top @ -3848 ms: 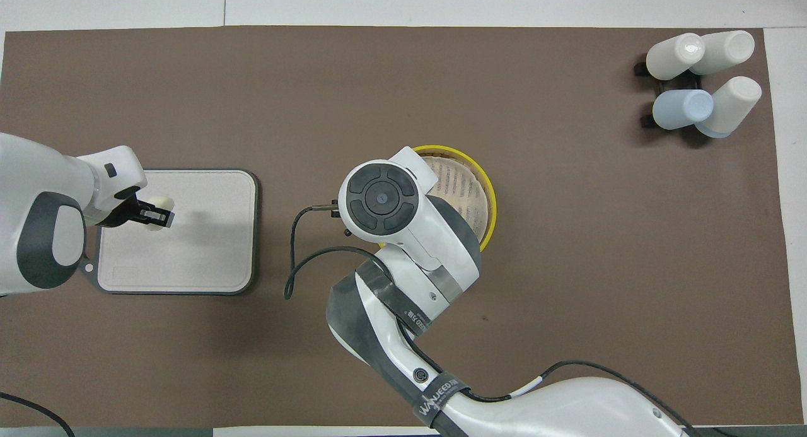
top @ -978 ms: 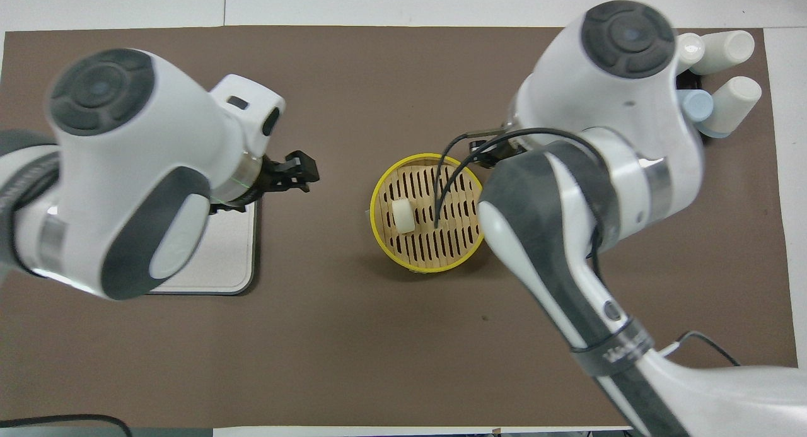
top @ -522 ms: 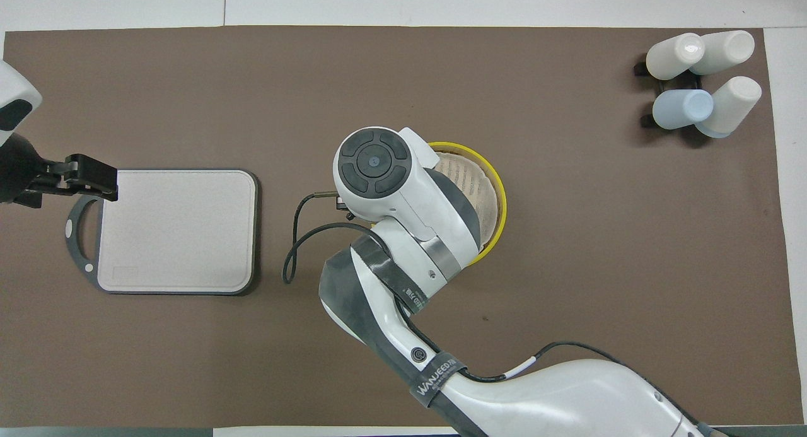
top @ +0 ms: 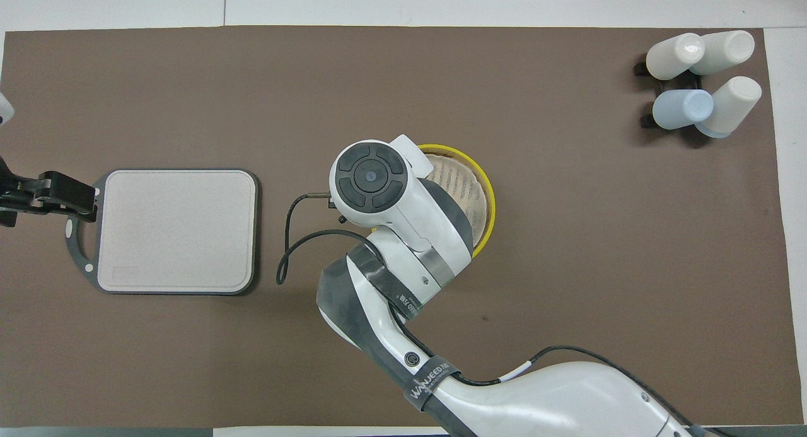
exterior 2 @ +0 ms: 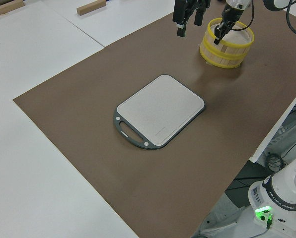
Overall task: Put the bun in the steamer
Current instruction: 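Lower the lid onto the steamer with the right gripper and release it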
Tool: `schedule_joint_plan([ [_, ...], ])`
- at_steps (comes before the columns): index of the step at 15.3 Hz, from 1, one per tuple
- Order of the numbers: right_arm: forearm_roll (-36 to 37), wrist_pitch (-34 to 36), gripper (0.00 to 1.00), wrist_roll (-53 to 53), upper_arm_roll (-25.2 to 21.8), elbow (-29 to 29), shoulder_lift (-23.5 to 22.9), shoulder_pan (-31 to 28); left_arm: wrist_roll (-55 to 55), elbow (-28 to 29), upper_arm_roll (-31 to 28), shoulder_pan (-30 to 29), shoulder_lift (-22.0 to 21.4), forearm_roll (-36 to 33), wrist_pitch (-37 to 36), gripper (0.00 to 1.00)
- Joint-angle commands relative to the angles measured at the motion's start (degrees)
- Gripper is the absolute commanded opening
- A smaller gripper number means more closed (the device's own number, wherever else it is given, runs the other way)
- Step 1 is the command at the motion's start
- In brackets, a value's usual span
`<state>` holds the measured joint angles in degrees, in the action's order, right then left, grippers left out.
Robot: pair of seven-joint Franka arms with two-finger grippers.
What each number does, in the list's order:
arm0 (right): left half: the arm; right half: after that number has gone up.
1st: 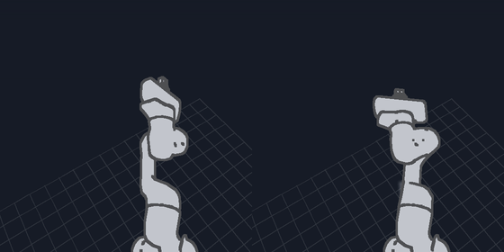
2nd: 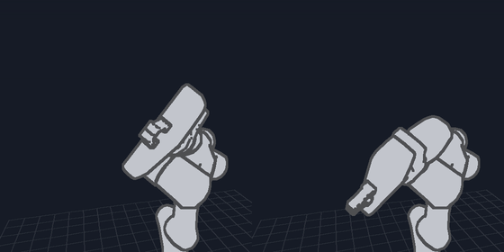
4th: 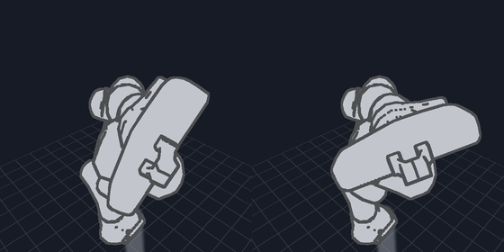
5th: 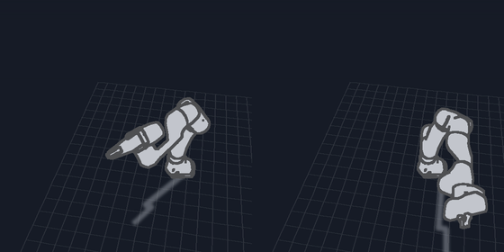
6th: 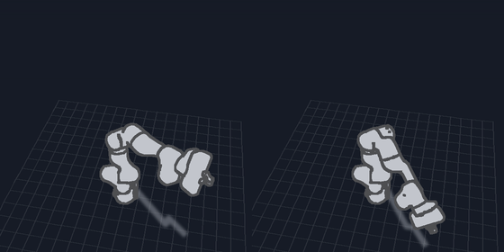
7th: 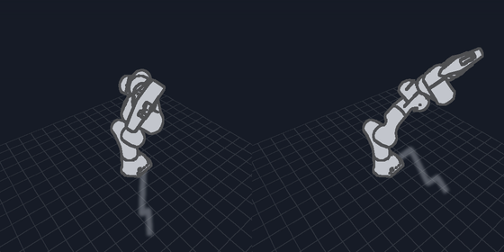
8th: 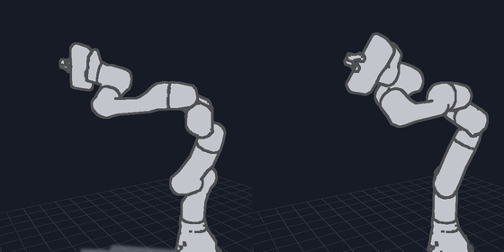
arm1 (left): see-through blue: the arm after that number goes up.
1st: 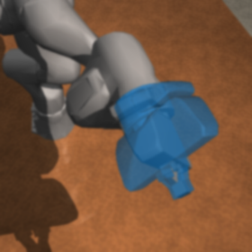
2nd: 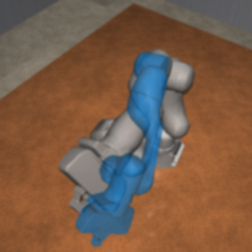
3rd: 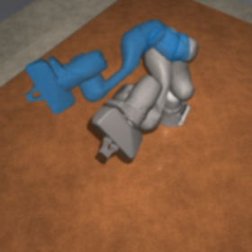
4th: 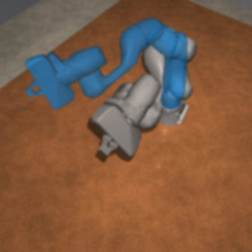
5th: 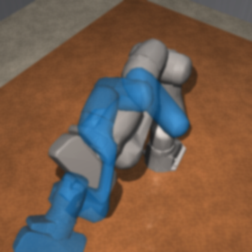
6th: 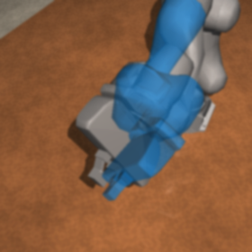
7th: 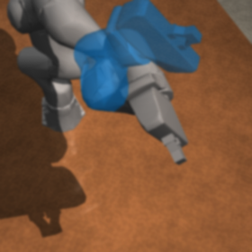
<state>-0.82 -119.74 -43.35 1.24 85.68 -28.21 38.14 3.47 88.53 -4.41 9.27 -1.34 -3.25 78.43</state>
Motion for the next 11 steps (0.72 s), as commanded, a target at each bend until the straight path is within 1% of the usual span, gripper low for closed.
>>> schedule_joint_plan([
  [1,0.03,-3.47,0.0,-1.03,0.08,4.49,2.28,-0.09,-1.53,1.29,0.63,-2.58,-1.38,3.92,-0.21,1.0],
  [2,0.03,-4.62,0.0,-1.03,0.16,5.54,2.55,-0.09,-1.53,1.64,0.55,-2.94,-1.55,6.31,1.53,1.0],
  [3,0.03,-4.72,0.0,-1.03,0.17,5.82,2.64,-0.09,-1.53,1.73,0.63,-2.86,-1.47,6.42,2.68,1.0],
  [4,0.03,-4.63,0.24,-1.03,0.17,5.73,2.55,-0.09,-1.53,1.64,0.81,-2.77,-1.38,6.42,3.04,1.0],
  [5,0.03,-4.28,0.6,-1.12,0.08,5.73,2.64,0.0,-1.53,1.38,0.81,-2.77,-1.29,6.51,3.83,1.0],
  [6,0.03,-3.93,1.0,-1.56,0.08,5.73,2.81,0.7,-1.53,1.38,0.81,-2.86,-1.29,6.51,4.27,1.0],
  [8,0.46,-2.71,1.0,-2.35,-0.1,4.77,2.81,1.05,-1.62,1.29,0.81,-2.94,-1.29,6.51,4.28,1.0],
  [9,0.82,0.44,1.0,-2.35,-0.45,2.24,2.72,0.97,-1.62,1.29,0.81,-2.94,-1.21,6.42,4.28,1.0],
  [10,1.34,5.17,1.0,-2.18,-0.54,-1.61,2.64,-0.08,-1.79,1.12,0.9,-2.94,-1.12,6.33,4.28,1.0],
  [11,2.57,9.48,1.0,-1.48,-0.97,-4.26,2.81,-1.74,-1.8,1.03,0.9,-2.86,-1.03,6.33,4.36,1.0],
])
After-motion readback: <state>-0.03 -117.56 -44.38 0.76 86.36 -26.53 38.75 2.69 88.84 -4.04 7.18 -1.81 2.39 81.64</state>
